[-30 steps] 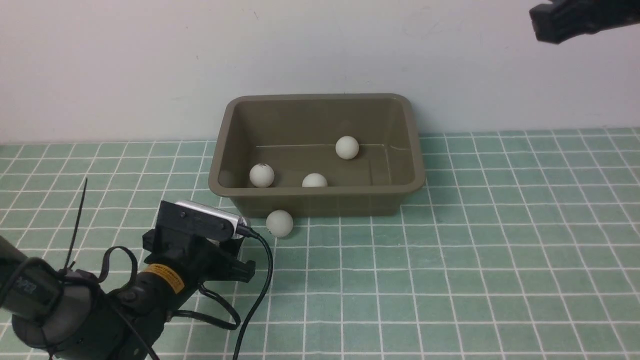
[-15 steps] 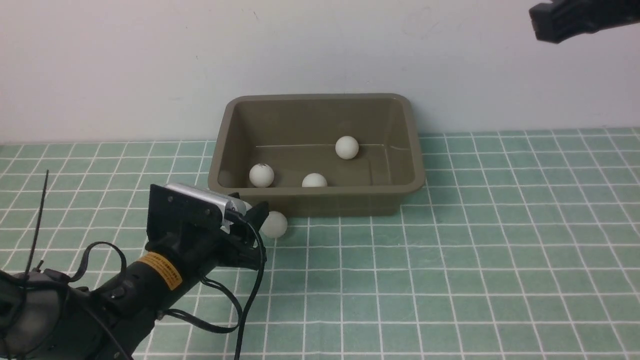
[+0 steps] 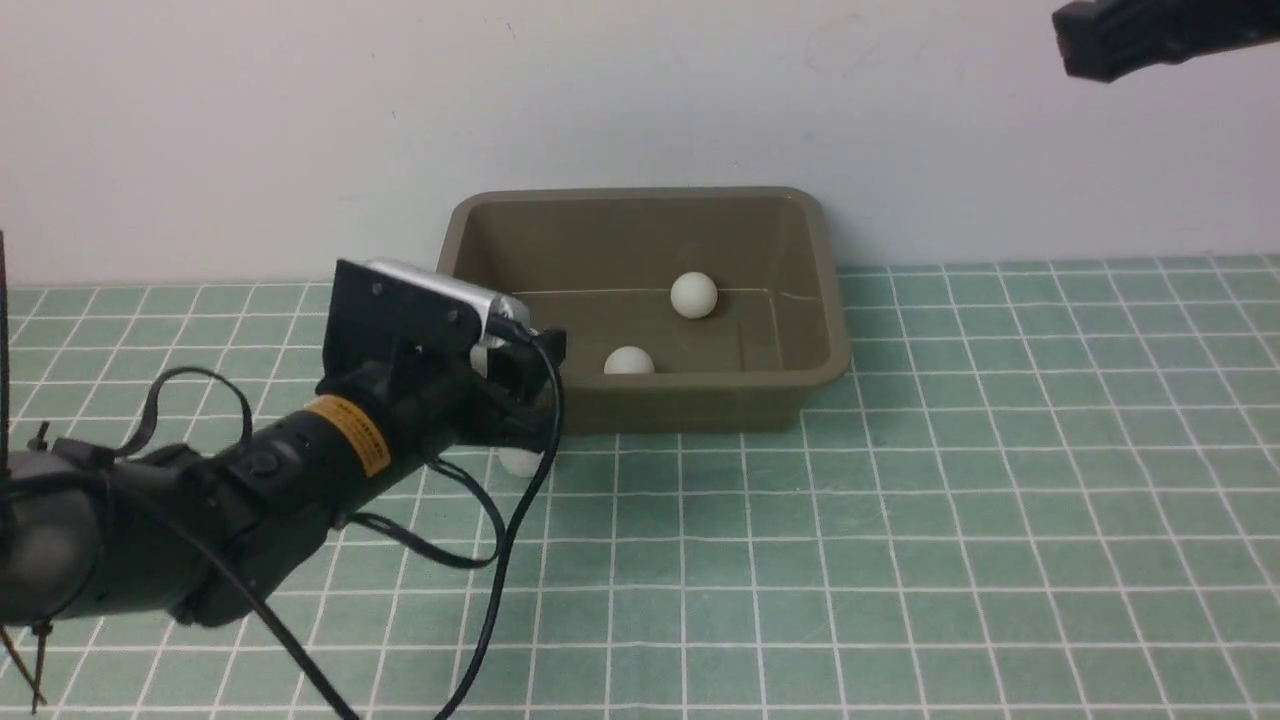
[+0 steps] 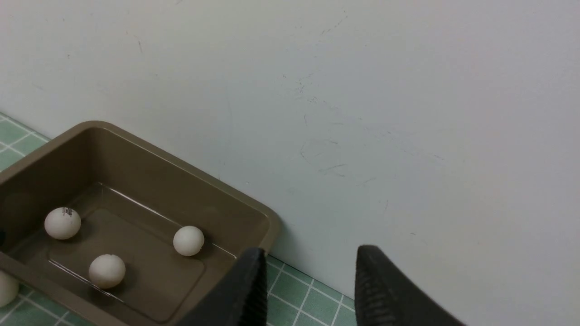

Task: Put the table tennis balls in the box on the green coffee tablecloth.
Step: 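Drop the ball into the bin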

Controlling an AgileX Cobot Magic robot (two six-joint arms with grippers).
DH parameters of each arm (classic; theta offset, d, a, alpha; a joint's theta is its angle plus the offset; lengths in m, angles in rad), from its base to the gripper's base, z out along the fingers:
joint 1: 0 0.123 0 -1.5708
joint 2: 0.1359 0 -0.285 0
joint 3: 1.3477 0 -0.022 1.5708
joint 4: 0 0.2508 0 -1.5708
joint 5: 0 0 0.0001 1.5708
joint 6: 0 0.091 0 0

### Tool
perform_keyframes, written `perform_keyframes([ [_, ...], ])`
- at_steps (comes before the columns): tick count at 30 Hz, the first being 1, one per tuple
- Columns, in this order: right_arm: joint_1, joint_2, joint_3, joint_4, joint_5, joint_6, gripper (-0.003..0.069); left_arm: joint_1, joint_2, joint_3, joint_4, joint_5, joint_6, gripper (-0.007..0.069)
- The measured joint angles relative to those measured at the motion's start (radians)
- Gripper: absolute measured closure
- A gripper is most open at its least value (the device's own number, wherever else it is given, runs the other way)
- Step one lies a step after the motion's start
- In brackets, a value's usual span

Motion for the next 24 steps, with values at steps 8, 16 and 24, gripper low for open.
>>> perform_keyframes([
  [8,0.0,0.0,0.001,0.001,0.0,0.0,0.0398,0.0,0.075,-0.178,0.073,0.184,-0.005,0.0293],
  [16,0.0,0.0,0.001,0.001,0.0,0.001,0.0398,0.0,0.185,-0.255,0.11,0.196,-0.006,0.0293],
  [24,0.0,0.0,0.001,0.001,0.0,0.001,0.0398,0.0,0.283,-0.302,0.263,0.192,0.0,0.0293],
])
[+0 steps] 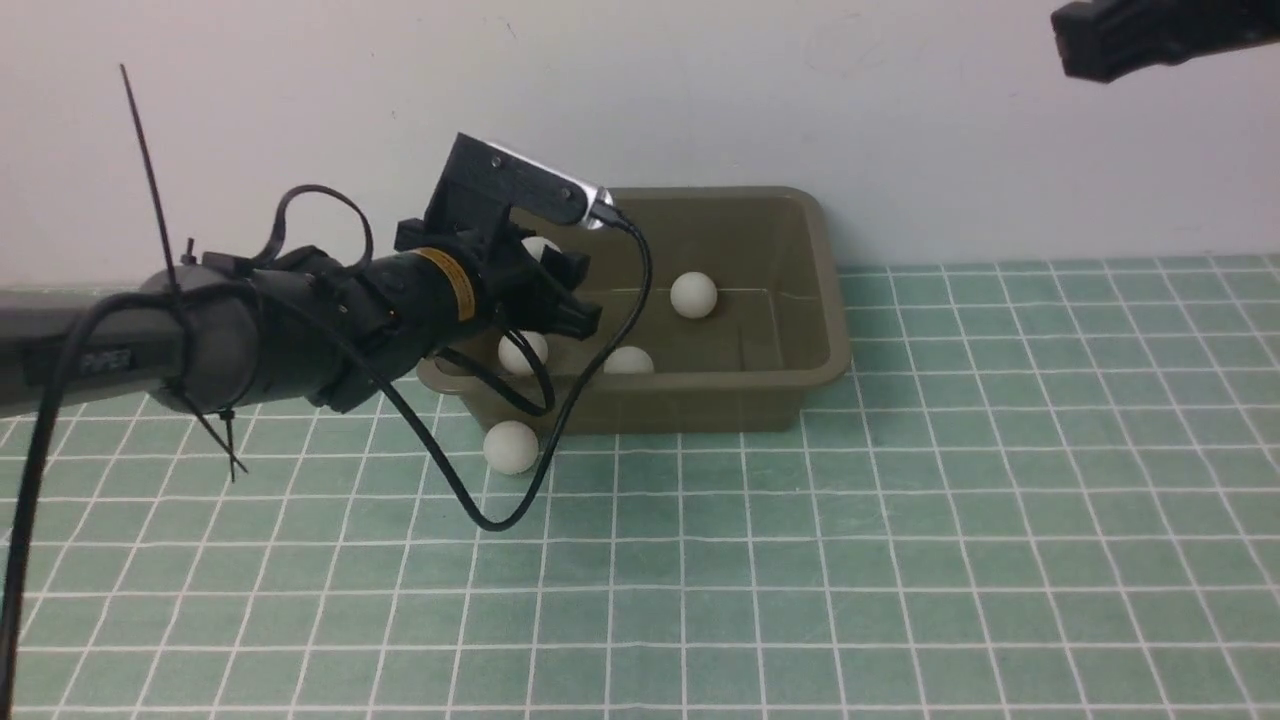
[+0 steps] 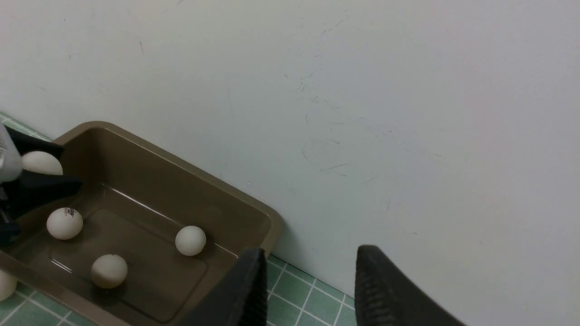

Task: Put the table tennis balls in the box on the green coffee tablecloth.
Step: 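Drop the ball into the bin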

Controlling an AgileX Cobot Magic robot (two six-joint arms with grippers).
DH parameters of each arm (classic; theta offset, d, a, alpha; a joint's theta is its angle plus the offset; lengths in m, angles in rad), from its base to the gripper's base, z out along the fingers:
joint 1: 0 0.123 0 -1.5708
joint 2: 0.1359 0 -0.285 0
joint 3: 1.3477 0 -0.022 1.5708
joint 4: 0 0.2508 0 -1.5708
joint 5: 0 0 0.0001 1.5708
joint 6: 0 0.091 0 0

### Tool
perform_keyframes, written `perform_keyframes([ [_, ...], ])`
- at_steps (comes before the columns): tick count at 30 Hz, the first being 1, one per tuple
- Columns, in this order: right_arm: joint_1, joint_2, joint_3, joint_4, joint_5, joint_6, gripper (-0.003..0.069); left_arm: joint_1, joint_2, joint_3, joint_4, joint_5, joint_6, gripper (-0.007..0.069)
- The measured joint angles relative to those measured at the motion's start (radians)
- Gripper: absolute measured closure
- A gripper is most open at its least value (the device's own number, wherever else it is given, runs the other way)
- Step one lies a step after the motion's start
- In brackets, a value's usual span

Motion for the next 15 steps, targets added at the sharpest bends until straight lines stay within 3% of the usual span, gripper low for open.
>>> perform_keyframes([
  [4,0.0,0.0,0.0,0.0,0.0,0.0,0.0398,0.0,0.027,-0.016,0.059,-0.003,-0.006,0.0286],
  [15,0.0,0.0,0.0,0.001,-0.001,0.001,0.0398,0.0,0.031,-0.03,0.072,-0.003,-0.085,0.019],
])
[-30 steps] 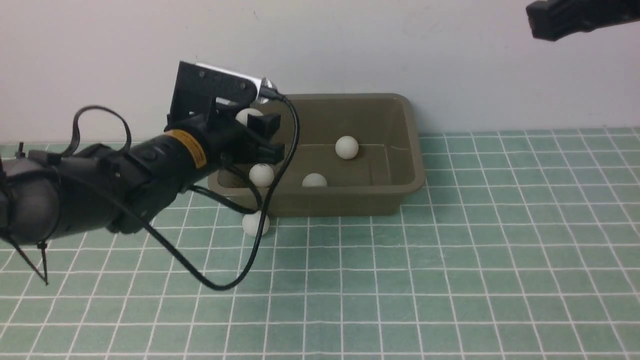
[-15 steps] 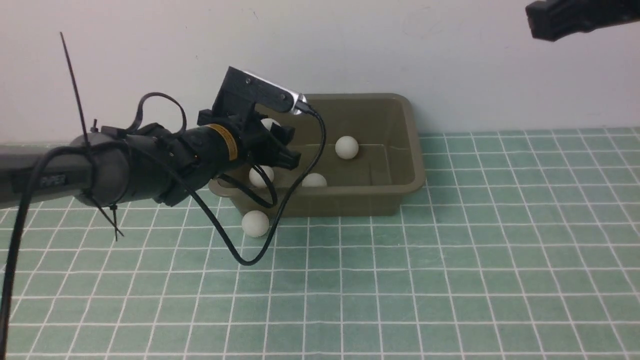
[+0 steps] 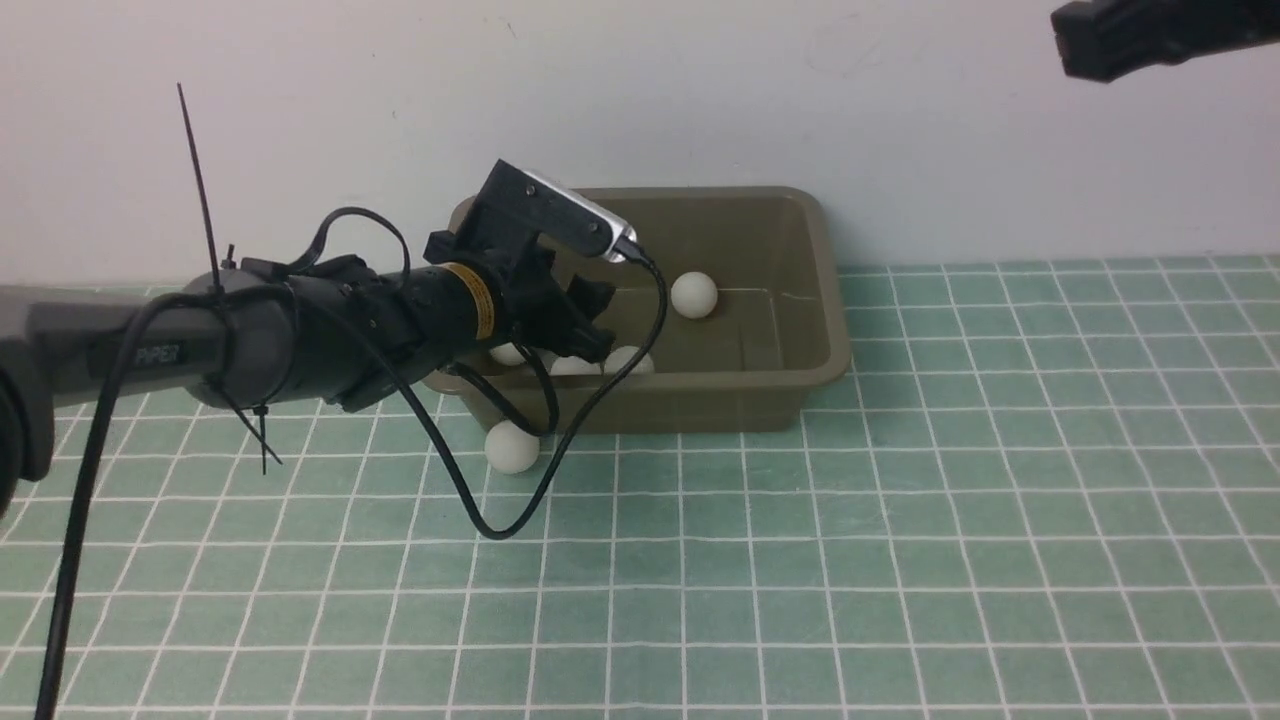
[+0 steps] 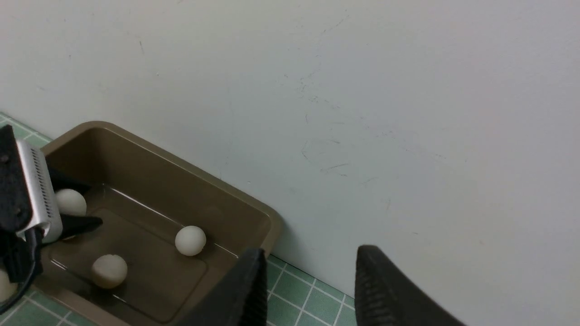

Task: Put the table tennis balls in the box on the green coffee tablecloth.
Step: 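Drop the ball into the bin, then reach for and grasp a ping pong ball on the table beside the basket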

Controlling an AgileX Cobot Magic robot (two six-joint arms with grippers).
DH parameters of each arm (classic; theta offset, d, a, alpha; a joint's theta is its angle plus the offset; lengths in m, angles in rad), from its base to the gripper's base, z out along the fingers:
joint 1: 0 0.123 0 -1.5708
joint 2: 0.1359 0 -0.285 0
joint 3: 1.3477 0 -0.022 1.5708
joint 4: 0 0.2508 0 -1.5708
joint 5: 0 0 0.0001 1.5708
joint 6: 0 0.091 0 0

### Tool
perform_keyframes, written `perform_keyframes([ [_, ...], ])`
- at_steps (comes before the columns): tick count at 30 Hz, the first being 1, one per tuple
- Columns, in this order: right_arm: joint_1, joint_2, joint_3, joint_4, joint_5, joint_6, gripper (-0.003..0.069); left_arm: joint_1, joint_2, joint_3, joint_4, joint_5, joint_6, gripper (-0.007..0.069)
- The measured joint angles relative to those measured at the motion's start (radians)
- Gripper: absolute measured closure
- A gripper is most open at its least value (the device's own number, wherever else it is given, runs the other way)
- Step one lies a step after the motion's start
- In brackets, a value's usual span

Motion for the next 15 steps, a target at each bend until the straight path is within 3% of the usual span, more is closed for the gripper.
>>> perform_keyframes([
  [7,0.0,0.0,0.0,0.0,-0.001,0.0,0.0398,-0.001,-0.098,0.0,0.011,0.096,-0.069,0.0188],
  [15,0.0,0.0,0.0,0.0,-0.035,0.0,0.0398,-0.054,-0.256,0.0,0.079,0.36,-0.176,0.0187],
])
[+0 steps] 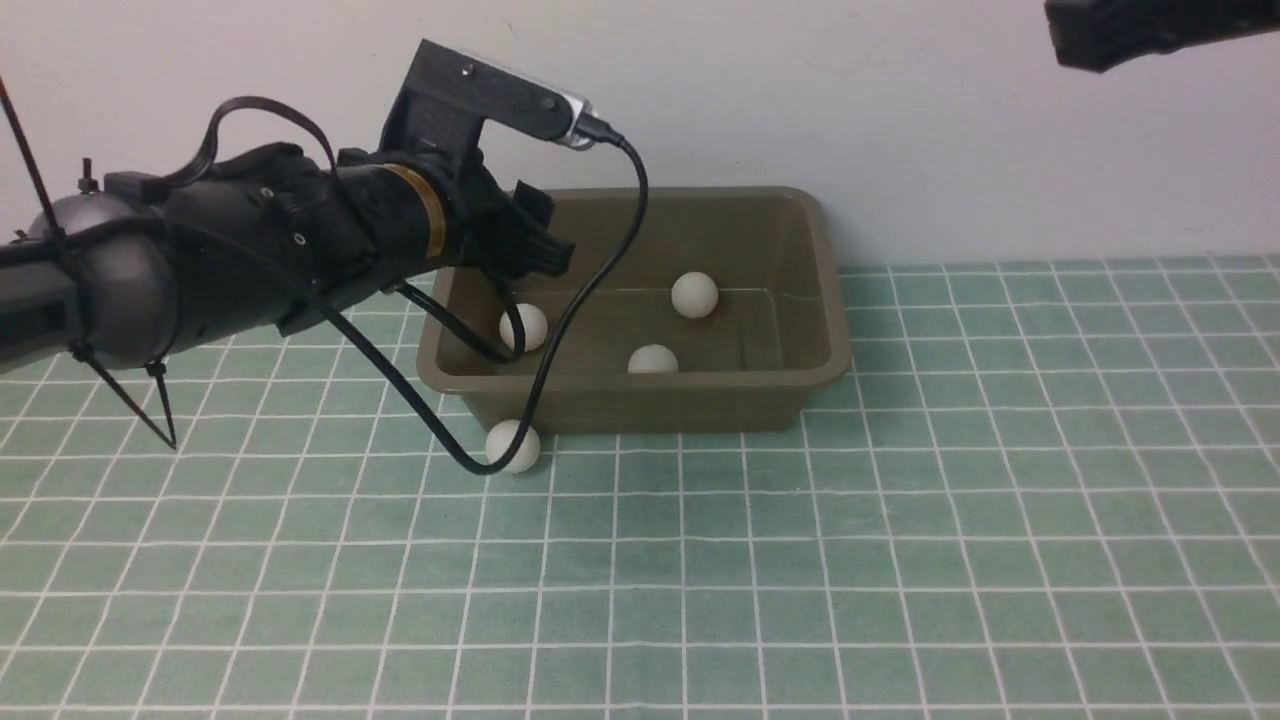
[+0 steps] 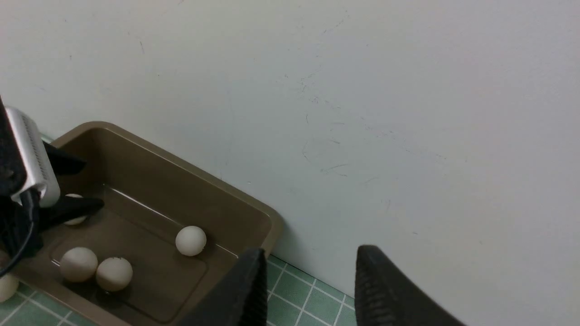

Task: Put the table tennis balls in the box on the green coffee tablecloth.
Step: 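Reach for and grasp a ping pong ball on the table beside the basket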

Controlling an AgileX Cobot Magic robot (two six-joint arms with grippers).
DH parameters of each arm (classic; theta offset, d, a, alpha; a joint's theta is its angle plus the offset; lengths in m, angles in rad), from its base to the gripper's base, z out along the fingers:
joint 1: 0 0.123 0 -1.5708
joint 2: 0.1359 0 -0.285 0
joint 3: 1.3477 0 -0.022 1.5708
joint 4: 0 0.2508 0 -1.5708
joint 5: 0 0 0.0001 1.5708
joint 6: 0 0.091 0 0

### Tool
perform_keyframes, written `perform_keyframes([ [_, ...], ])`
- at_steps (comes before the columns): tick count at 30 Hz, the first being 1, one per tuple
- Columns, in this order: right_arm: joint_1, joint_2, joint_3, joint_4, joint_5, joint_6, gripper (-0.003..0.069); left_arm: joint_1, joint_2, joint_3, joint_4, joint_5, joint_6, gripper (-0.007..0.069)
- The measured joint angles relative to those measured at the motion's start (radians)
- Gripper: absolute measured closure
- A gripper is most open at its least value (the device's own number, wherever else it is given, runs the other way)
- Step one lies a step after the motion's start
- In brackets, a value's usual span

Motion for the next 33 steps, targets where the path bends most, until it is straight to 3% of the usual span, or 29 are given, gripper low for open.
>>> perform_keyframes([
  [8,0.0,0.0,0.0,-0.001,-0.017,0.0,0.0398,-0.156,-0.046,0.0,0.02,0.096,0.004,0.0187],
  [12,0.0,0.0,0.0,-0.001,-0.019,0.012,0.0398,-0.225,-0.046,0.0,0.103,0.096,0.012,0.0187],
  [16,0.0,0.0,0.0,-0.001,-0.023,0.016,0.0398,-0.245,-0.046,0.0,0.209,0.14,0.005,0.0187],
  [20,0.0,0.0,0.0,-0.001,-0.023,0.02,0.0398,-0.245,-0.046,0.0,0.221,0.166,-0.007,0.0187],
  [26,0.0,0.0,0.0,-0.001,-0.023,0.021,0.0398,-0.245,-0.046,0.001,0.242,-0.015,-0.039,0.0211],
  [30,0.0,0.0,0.0,-0.001,-0.023,0.023,0.0398,-0.245,-0.046,0.001,0.27,-0.218,-0.149,0.0258],
  [33,0.0,0.0,0.0,-0.001,-0.023,0.025,0.0398,-0.245,-0.046,0.001,0.307,-0.281,-0.224,0.0282],
])
